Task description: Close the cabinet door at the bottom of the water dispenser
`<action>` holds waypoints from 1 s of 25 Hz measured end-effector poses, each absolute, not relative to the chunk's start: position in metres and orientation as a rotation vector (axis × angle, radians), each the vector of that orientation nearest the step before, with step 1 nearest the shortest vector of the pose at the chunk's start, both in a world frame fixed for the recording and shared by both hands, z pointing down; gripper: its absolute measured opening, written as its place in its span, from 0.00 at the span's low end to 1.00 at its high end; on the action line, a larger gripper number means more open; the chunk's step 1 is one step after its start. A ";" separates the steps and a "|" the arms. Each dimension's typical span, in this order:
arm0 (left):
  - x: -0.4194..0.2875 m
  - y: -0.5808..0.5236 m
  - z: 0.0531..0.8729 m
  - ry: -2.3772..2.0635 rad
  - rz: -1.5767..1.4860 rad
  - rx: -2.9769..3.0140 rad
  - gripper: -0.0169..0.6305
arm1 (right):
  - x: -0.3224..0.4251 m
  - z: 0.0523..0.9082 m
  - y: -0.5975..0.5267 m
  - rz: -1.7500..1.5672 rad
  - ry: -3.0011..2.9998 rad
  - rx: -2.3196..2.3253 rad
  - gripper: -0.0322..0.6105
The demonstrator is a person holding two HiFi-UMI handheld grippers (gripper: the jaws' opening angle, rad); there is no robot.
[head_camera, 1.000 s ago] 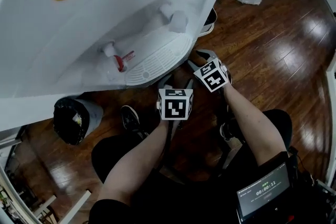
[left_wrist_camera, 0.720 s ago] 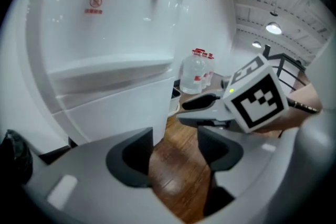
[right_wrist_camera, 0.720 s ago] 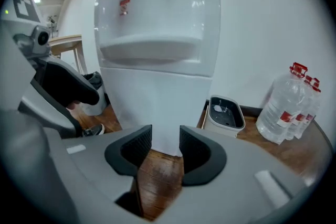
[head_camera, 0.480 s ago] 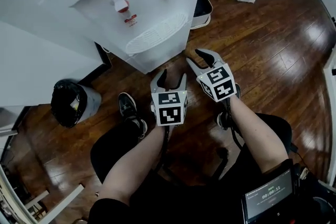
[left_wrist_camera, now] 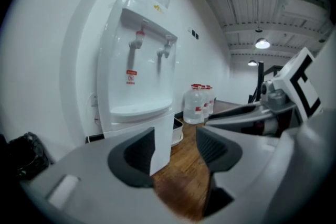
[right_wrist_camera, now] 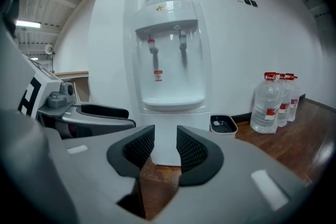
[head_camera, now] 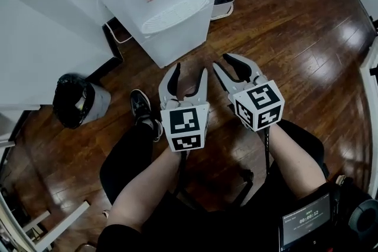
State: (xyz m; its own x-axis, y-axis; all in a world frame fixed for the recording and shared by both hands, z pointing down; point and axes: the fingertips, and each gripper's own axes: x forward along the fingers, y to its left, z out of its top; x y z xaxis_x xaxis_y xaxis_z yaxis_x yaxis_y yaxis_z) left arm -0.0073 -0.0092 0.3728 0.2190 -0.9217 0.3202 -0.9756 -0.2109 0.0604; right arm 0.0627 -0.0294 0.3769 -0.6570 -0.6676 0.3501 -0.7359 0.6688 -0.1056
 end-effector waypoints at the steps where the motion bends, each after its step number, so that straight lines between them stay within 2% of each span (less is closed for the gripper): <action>1: -0.011 -0.002 0.369 -1.806 0.290 2.255 0.44 | 0.061 0.372 -0.021 0.322 -2.618 1.135 0.25; 9: -0.016 0.047 0.326 -1.846 0.165 2.364 0.41 | 0.059 0.333 0.017 0.275 -2.718 1.218 0.23; 13: -0.011 0.062 0.309 -1.859 0.180 2.443 0.36 | 0.063 0.324 0.029 0.231 -2.721 1.233 0.22; 19: -0.014 0.072 0.316 -1.840 0.206 2.445 0.30 | 0.063 0.325 0.041 0.195 -2.727 1.241 0.18; 25: -0.013 0.073 0.324 -1.828 0.200 2.431 0.27 | 0.060 0.326 0.049 0.133 -2.740 1.228 0.11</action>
